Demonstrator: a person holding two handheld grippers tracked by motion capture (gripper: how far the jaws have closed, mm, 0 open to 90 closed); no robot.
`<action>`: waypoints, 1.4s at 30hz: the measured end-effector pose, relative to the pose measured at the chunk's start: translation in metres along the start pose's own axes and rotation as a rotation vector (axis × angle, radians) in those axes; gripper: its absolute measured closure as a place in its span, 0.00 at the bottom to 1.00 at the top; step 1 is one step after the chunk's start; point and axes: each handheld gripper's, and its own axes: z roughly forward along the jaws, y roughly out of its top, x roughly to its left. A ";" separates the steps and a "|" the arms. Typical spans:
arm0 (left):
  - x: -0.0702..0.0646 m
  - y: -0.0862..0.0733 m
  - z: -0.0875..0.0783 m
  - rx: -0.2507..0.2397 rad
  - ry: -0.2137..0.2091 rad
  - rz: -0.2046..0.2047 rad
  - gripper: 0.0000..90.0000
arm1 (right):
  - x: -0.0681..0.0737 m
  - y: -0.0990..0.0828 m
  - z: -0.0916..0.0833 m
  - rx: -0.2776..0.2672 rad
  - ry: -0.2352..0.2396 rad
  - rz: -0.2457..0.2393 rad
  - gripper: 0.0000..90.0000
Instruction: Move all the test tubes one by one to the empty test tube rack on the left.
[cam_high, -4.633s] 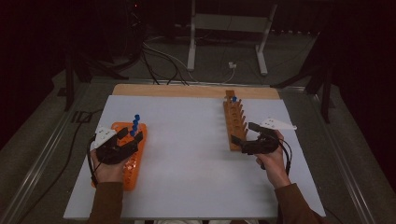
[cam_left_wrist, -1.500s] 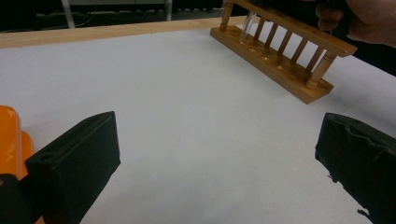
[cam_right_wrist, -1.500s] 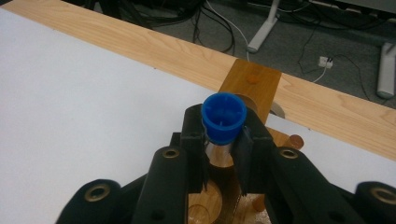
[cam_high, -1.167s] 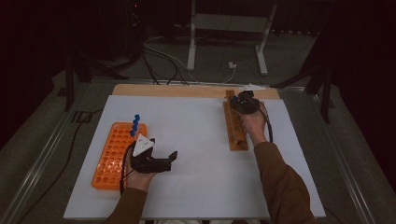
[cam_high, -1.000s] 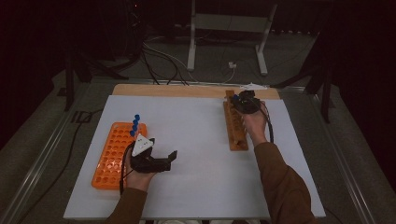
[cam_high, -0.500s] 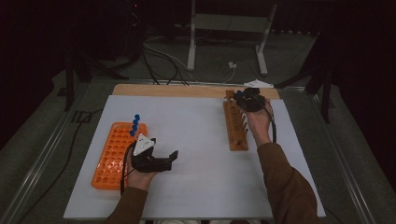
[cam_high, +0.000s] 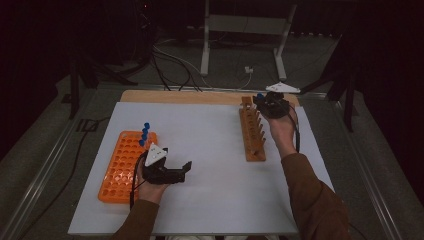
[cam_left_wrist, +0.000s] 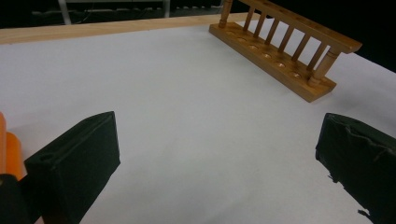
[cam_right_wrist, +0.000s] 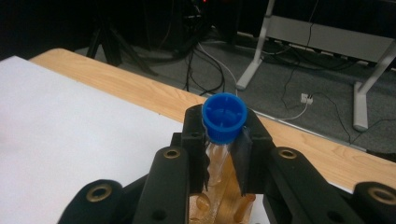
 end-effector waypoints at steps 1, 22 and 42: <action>0.000 0.000 0.000 -0.001 -0.001 0.000 0.01 | 0.000 0.001 -0.002 -0.005 0.002 0.004 0.85; -0.010 0.005 0.001 -0.023 0.041 0.042 0.01 | 0.019 0.004 -0.027 -0.024 0.132 -0.031 0.85; -0.035 0.050 0.016 -0.095 0.050 0.121 0.03 | 0.039 -0.006 -0.040 0.024 0.266 -0.041 0.85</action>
